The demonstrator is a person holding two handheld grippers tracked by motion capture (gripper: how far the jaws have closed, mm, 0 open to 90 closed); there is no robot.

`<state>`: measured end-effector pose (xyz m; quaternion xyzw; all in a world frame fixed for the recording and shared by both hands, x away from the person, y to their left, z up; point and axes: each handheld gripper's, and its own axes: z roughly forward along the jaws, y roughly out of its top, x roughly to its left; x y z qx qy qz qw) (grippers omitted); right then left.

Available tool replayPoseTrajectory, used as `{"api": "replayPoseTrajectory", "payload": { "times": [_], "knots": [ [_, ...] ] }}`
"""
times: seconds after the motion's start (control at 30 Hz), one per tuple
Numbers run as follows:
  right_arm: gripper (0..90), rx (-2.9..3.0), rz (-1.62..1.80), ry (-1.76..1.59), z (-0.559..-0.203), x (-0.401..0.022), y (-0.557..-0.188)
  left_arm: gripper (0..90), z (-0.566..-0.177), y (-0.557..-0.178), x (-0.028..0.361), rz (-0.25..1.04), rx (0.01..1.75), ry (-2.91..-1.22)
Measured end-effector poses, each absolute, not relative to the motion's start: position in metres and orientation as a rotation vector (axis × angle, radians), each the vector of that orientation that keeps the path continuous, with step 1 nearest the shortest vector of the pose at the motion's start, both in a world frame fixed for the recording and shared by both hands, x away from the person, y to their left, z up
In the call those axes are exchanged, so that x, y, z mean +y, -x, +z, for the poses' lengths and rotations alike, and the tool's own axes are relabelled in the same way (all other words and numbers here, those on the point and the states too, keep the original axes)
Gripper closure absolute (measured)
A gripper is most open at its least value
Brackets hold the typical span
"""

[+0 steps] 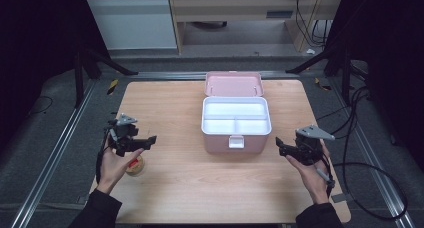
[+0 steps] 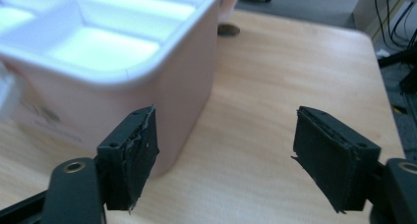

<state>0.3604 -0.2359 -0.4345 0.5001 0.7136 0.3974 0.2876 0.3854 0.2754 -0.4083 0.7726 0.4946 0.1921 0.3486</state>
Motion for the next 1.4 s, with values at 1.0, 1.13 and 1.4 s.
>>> {"api": "replayPoseTrajectory", "payload": {
  "times": [1.0, 1.13, 1.4],
  "knots": [
    [59.2, 2.059, 1.073, -1.293, -0.419, -0.198, -0.422, 37.2, -0.405, -0.441, 0.137, 0.368, 0.976, -1.982],
    [60.9, 2.074, 1.066, -1.279, -0.420, -0.195, -0.422, 39.7, -0.413, -0.445, 0.129, 0.370, 0.980, -2.011],
    [63.2, 2.083, 1.009, -1.267, -0.424, -0.191, -0.422, 50.2, -0.425, -0.451, 0.128, 0.344, 1.011, -2.037]
  ]
}}
